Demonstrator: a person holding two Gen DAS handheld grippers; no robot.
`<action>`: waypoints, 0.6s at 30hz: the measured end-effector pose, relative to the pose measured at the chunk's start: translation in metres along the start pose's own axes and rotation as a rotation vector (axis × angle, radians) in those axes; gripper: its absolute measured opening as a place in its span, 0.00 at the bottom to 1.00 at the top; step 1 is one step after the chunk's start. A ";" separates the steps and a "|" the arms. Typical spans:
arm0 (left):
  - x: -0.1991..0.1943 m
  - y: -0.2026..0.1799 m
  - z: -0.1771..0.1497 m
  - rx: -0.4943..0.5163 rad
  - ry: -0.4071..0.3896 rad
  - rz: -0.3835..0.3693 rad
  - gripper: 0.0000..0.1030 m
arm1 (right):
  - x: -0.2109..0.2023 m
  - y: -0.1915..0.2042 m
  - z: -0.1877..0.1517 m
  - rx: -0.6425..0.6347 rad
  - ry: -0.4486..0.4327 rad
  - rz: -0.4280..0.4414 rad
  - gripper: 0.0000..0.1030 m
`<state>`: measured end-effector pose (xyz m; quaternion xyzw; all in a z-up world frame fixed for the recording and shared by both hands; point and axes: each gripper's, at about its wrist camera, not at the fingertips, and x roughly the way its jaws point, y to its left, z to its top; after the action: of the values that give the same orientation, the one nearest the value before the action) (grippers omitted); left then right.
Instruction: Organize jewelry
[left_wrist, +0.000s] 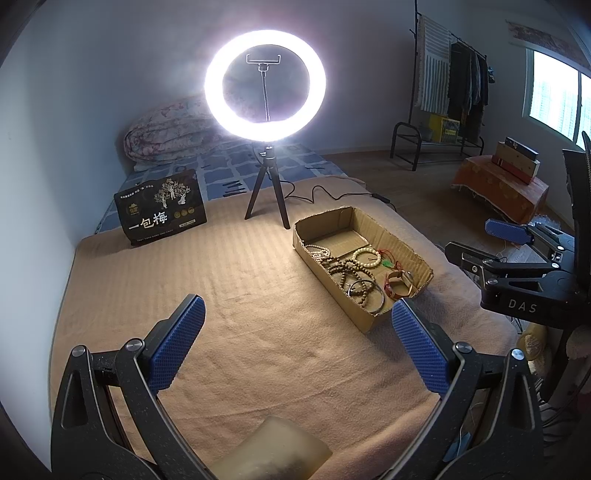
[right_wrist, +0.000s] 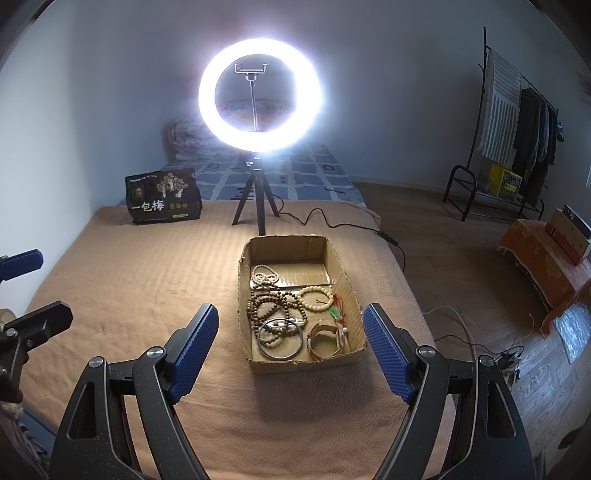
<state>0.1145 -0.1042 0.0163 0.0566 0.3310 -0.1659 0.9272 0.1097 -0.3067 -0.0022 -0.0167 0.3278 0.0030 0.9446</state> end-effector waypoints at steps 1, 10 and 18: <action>0.000 0.000 0.000 0.000 0.000 0.000 1.00 | 0.000 0.000 0.000 0.000 0.000 0.000 0.78; 0.001 -0.001 0.000 0.001 0.000 0.001 1.00 | 0.000 0.000 0.000 -0.002 0.000 0.000 0.78; 0.000 -0.001 0.000 0.000 -0.002 0.004 1.00 | 0.000 -0.001 0.000 -0.007 0.002 0.002 0.78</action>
<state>0.1143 -0.1049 0.0167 0.0571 0.3298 -0.1642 0.9279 0.1096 -0.3076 -0.0023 -0.0197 0.3285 0.0048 0.9443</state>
